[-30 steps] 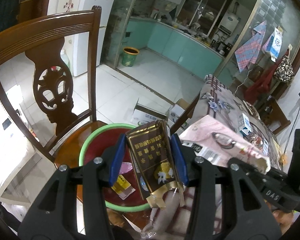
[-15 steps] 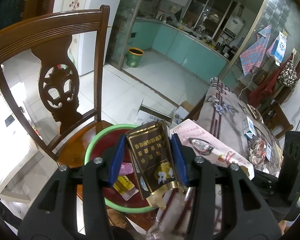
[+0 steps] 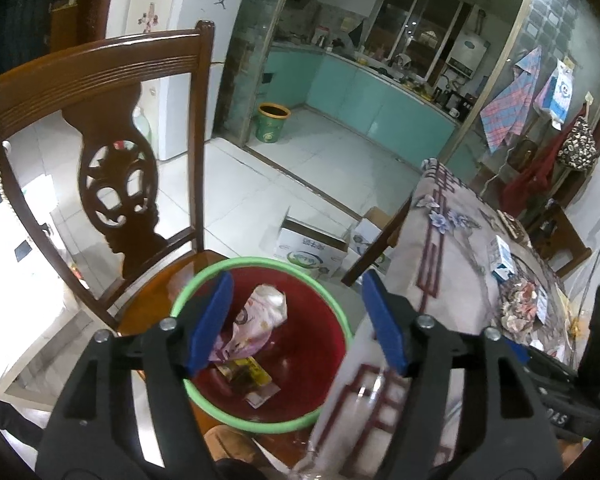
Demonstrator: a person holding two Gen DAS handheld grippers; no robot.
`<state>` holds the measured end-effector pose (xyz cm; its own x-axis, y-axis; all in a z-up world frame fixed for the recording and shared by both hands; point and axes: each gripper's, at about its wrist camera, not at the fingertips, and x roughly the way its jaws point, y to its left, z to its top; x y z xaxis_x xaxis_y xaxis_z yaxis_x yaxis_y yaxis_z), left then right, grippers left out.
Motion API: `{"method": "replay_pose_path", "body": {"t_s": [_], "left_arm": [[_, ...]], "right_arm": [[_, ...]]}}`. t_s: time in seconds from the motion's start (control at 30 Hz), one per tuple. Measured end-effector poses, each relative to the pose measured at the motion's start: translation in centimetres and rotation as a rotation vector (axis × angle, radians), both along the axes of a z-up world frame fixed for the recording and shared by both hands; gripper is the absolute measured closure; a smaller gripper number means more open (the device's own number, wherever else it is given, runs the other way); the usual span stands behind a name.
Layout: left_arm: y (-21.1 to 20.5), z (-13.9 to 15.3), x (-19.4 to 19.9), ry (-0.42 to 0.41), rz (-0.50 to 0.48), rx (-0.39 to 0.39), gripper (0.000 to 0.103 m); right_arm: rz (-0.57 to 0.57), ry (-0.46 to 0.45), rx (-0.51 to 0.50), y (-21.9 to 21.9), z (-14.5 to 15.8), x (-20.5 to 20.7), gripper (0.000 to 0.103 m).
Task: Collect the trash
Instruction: 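Open the left tool over the bucket while the right tool releases the carton, then grasp the clear plastic bottle with the right tool while the left tool grasps crumpled white paper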
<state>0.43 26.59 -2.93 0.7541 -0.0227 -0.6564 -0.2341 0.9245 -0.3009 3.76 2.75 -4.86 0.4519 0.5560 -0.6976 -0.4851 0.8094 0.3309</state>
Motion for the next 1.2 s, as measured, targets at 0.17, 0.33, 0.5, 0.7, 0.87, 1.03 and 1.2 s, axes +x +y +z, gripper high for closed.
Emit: {"method": "replay_pose_path", "body": {"t_s": [0.17,0.33,0.5,0.7,0.87,1.03,1.2], "left_arm": [[-2.6,0.5,0.5,-0.008,-0.047,0.009,0.034],[-7.0,1.2,1.0,-0.02,-0.137,0.004,0.034],[-13.2,2.0,1.5,-0.034,-0.273,-0.005,0.033],[-21.3,1.5,2.0,-0.004,-0.455,-0.021,0.032],[-27.1,0.6,2.0,0.022,-0.565,0.025,0.032],[-30.0,-1.3,2.8,0.075,-0.604,0.055,0.032],[-32.6,-2.9,3.4,0.126,-0.649,0.066,0.032]], "right_arm": [[-0.075,-0.013,-0.042,-5.2,0.6,-2.3,0.042],[-0.168,-0.023,-0.101,-11.9,1.5,-4.5,0.041],[-0.355,-0.048,-0.136,-21.0,3.3,-6.1,0.036],[-0.638,0.056,-0.137,-33.2,2.6,-4.5,0.035],[-0.722,0.119,-0.139,-37.4,0.6,-0.2,0.033],[-0.768,0.213,-0.16,-39.8,-3.1,2.3,0.025],[-0.744,0.325,-0.157,-40.8,-6.3,4.0,0.031]]}}
